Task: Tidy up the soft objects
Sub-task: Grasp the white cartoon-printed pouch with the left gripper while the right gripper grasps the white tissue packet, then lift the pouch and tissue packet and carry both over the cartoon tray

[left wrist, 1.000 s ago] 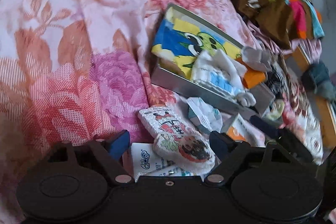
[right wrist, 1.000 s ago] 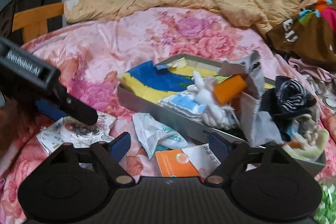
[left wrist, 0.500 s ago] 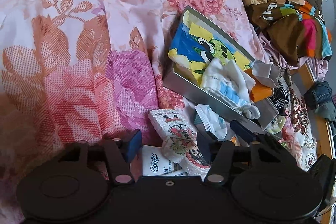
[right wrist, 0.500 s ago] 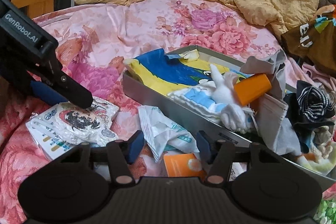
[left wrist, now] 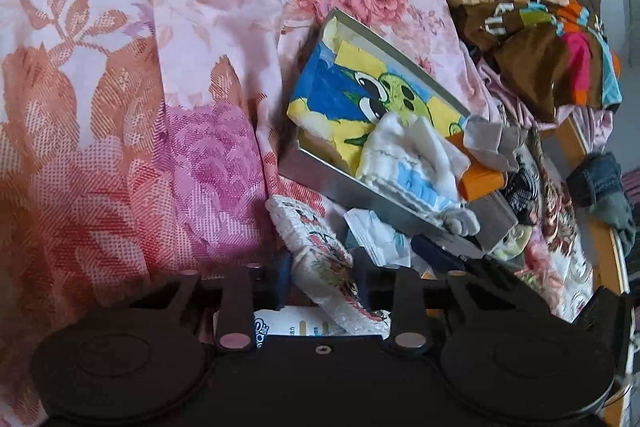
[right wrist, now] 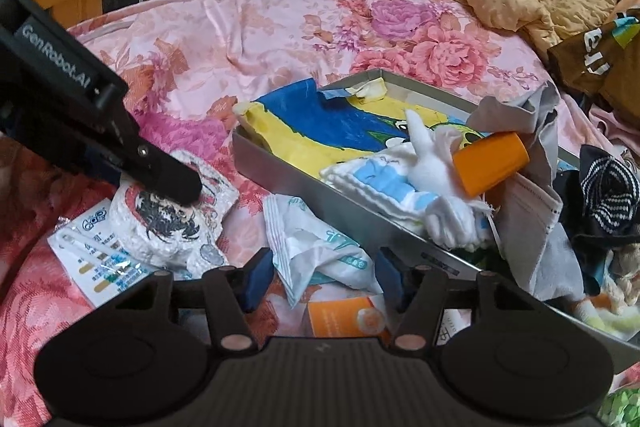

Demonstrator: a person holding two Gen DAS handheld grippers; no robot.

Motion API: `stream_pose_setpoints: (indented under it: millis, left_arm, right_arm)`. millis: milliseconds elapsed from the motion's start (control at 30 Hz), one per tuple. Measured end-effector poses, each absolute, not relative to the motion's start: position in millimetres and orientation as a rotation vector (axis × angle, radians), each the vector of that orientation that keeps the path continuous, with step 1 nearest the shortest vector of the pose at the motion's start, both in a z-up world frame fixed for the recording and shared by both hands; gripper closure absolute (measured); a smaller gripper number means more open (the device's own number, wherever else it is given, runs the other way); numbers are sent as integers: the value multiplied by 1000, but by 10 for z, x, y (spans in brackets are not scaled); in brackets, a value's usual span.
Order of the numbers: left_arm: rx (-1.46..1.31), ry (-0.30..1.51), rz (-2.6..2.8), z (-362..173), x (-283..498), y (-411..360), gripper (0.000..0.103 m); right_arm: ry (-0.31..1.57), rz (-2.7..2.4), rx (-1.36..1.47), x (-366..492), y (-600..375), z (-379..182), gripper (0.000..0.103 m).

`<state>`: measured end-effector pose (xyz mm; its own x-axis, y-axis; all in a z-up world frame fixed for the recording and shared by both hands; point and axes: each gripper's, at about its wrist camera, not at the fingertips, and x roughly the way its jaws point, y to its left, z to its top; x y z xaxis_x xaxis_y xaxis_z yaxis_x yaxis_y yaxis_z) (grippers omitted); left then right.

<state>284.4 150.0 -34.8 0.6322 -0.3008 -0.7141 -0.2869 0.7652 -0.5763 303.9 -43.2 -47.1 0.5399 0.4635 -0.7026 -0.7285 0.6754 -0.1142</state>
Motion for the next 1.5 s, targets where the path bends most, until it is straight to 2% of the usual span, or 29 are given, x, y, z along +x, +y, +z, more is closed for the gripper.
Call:
stream_pose_setpoints:
  millis: [200,233,433,600,900,967,1333,1367,1400,1500]
  left_arm:
    - [-672,891,14,-275,2844,1452,74]
    - [-658,890,13,-264,2851,1438,74]
    - [-623,877,21,-200,2835,1407,76]
    - [-597,830,26,-86,2737,1392,82]
    - [-562,797,-2,-9,2641,1372,86]
    - [-560,781,1,6,2621,1367,90]
    - [-559,741,-3,87,2628,1377,90]
    - [-561,730,-4,111,2623,1388,90]
    - [-557,718,-2,141,2626,1399,90]
    - [-533,680,18,243,2696,1407,90]
  right_arm:
    - [741,740,-393,3112,-385,-490,61]
    - [752,743,-387,3128,-382,-488,67]
    - [732,744,-385,3042,-403,-466,80]
    - [717,758,-319,2971,-503,-405,89]
    - [646,758,-269,2808,-658,-333,90]
    - [630,763,-261,2774,-686,-311,90]
    - [512,790,-254,2531,-754,-98,90]
    - [497,792,-251,2527,-756,-52,91]
    - [484,789,-252,2535,-747,-11,96]
    - [444,766,-243,2607,-726,126,96]
